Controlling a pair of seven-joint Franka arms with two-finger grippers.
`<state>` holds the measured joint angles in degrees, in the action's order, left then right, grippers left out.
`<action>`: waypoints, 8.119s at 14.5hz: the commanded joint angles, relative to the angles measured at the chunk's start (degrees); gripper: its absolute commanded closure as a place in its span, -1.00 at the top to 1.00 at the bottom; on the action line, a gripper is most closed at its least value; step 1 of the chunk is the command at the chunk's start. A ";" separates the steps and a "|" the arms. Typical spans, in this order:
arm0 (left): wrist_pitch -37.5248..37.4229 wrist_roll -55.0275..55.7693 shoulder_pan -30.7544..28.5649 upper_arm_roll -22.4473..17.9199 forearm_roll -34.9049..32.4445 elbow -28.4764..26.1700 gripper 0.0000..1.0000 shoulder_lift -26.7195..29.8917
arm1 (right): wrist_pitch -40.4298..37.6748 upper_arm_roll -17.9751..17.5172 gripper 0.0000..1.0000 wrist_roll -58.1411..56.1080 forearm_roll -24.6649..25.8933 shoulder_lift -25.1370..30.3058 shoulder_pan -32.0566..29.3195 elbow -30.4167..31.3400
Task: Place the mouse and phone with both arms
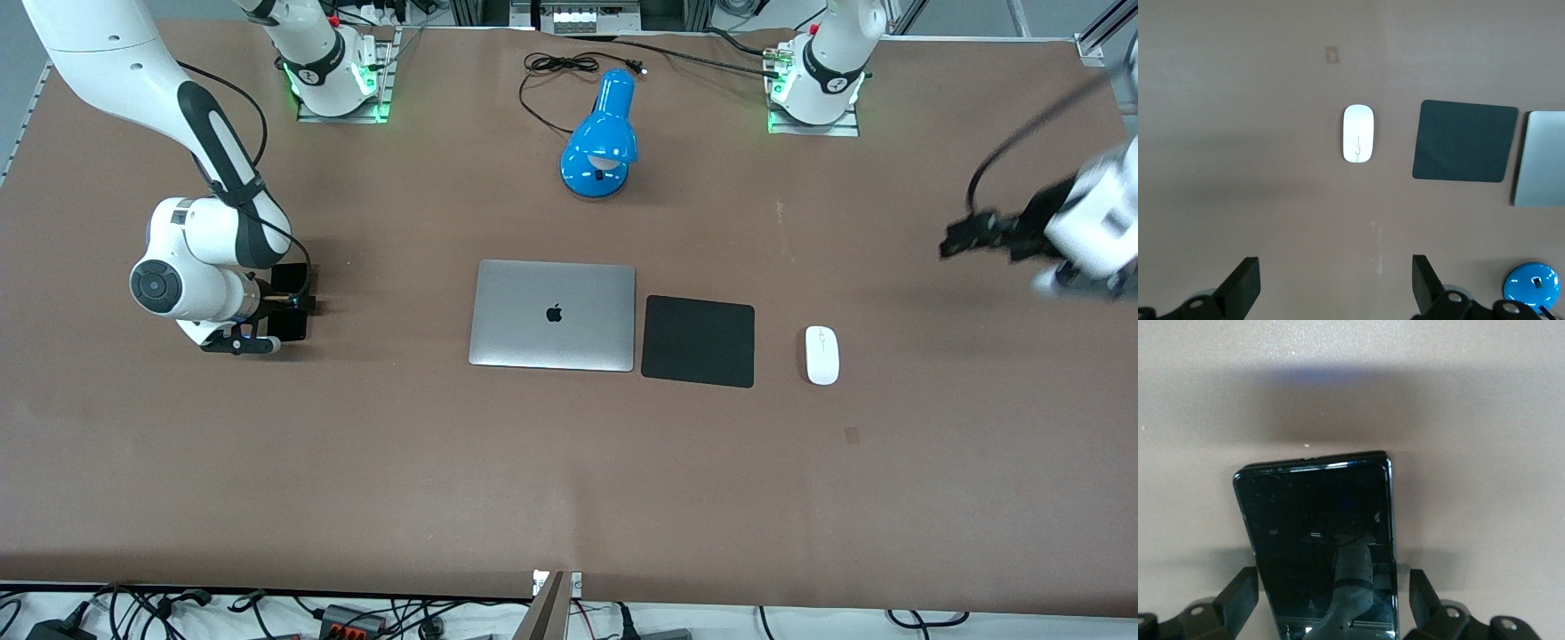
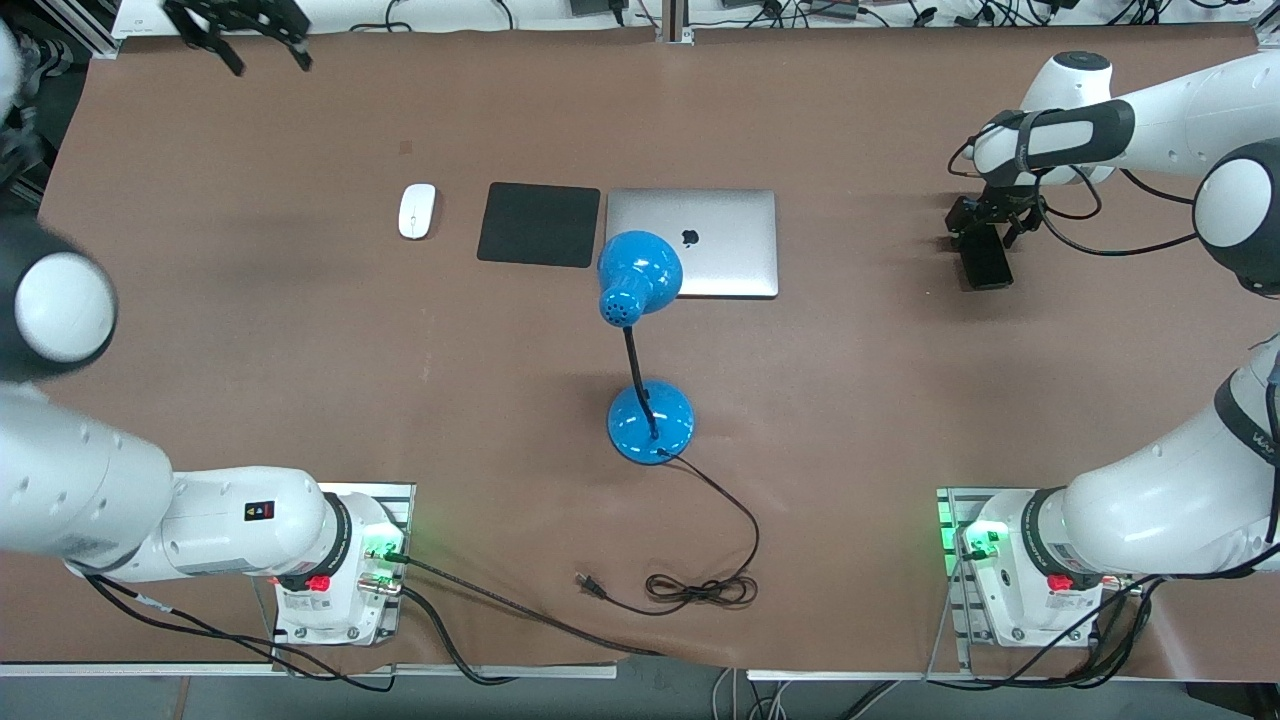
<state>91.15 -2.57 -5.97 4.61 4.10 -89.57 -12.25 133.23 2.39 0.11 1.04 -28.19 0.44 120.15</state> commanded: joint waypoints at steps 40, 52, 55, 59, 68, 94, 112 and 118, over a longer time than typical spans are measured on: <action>44.46 0.98 4.12 2.33 -5.95 -21.17 0.48 -20.18 | -6.40 -5.03 -0.29 32.23 -7.64 -2.30 17.58 -9.24; 31.56 6.85 7.09 6.01 -5.95 -10.81 -0.33 -20.09 | -4.91 -5.03 -0.29 32.24 -11.94 -6.00 19.95 -12.49; 31.19 14.59 14.03 6.02 -6.04 -7.65 -0.37 -21.84 | -4.64 -5.03 0.99 32.32 -12.03 -6.17 20.92 -12.49; 31.37 18.03 18.53 6.02 -6.04 -4.30 -0.38 -25.36 | -5.95 -4.76 1.00 31.97 -12.03 -3.55 20.39 -12.58; 31.89 19.70 20.21 6.02 -6.30 -4.03 -0.32 -29.40 | -23.34 -4.32 1.00 30.05 -10.89 3.14 15.31 -25.48; -15.72 14.34 -1.14 5.76 -5.60 24.51 1.00 -13.33 | -40.25 -0.54 1.00 -0.81 -0.17 17.46 -0.08 -40.29; -9.16 6.52 1.40 -2.85 -3.67 5.31 1.00 4.76 | -33.82 0.33 1.00 -1.16 -0.78 29.77 -0.26 -22.95; -2.12 6.87 0.52 -2.77 -3.57 -5.44 1.00 13.39 | -34.35 0.42 1.00 -1.34 -0.25 29.86 0.09 -23.03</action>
<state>86.71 5.57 -5.52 1.99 0.12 -91.26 -2.94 99.86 2.92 -0.36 0.15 0.73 0.57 97.06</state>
